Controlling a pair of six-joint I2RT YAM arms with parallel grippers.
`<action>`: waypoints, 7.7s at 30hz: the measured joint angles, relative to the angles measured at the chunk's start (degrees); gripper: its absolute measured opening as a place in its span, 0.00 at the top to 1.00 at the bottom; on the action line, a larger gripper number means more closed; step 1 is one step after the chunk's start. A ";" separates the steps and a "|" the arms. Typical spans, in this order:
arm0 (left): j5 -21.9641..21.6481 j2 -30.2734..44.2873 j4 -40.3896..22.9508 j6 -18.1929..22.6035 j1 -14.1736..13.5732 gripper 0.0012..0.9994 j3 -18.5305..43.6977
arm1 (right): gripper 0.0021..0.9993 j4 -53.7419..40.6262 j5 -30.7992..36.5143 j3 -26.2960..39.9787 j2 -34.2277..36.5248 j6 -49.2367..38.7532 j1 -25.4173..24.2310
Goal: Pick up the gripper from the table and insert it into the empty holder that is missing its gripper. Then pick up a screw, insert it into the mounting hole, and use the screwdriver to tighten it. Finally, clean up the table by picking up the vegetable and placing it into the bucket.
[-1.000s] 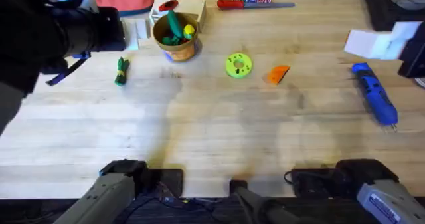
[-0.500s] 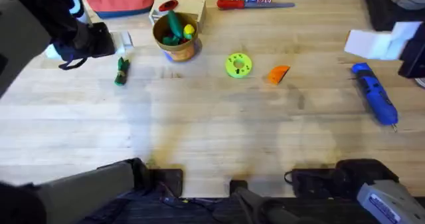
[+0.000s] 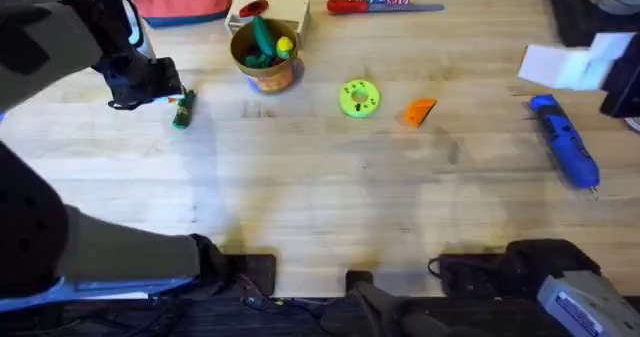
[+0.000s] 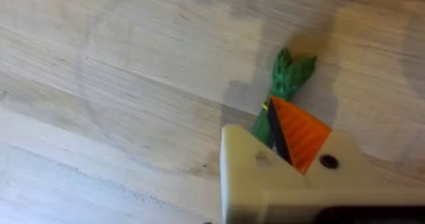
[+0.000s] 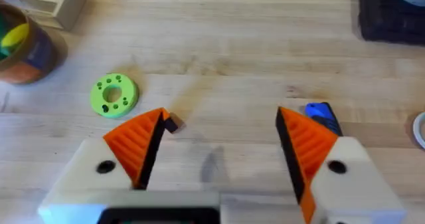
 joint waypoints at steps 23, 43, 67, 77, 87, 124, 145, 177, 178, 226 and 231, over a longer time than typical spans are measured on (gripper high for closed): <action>24.60 -43.69 -4.83 17.33 -42.72 0.01 0.02 | 0.01 0.00 0.00 0.00 0.02 0.02 0.00; 30.48 -48.62 16.46 16.09 -51.57 0.01 -15.56 | 0.01 -0.02 0.00 0.00 0.01 0.01 0.00; 22.70 -92.15 36.75 2.17 -52.36 0.01 -59.76 | 0.01 -0.02 0.00 0.00 0.00 0.00 0.00; 24.27 -91.87 31.78 0.59 -52.09 0.01 -59.76 | 0.01 -0.02 0.00 0.00 0.00 0.00 0.00; 24.73 -91.87 31.80 0.50 -52.09 0.01 -59.76 | 0.01 -0.02 0.00 0.00 0.00 0.00 0.00; 24.75 -91.87 31.80 0.31 -52.09 0.01 -59.76 | 0.01 -4.12 -1.13 0.33 27.80 -14.03 20.01; 24.75 -91.87 31.80 0.15 -52.09 0.01 -59.76 | 0.17 4.73 2.19 0.33 41.54 -20.63 17.35; 24.75 -91.87 31.80 0.15 -52.09 0.01 -59.76 | 1.00 3.53 2.16 0.69 42.93 -21.57 17.29; 24.75 -91.87 31.80 0.15 -52.09 0.01 -59.76 | 1.00 2.64 2.16 1.16 41.67 -21.25 17.29; 33.97 -91.87 33.00 -16.98 -52.09 0.01 -59.76 | 1.00 34.50 -73.94 -14.36 42.02 24.11 17.40; 33.97 -91.87 33.00 -17.00 -52.09 0.01 -59.76 | 1.00 36.91 -75.71 -14.36 46.21 29.29 20.08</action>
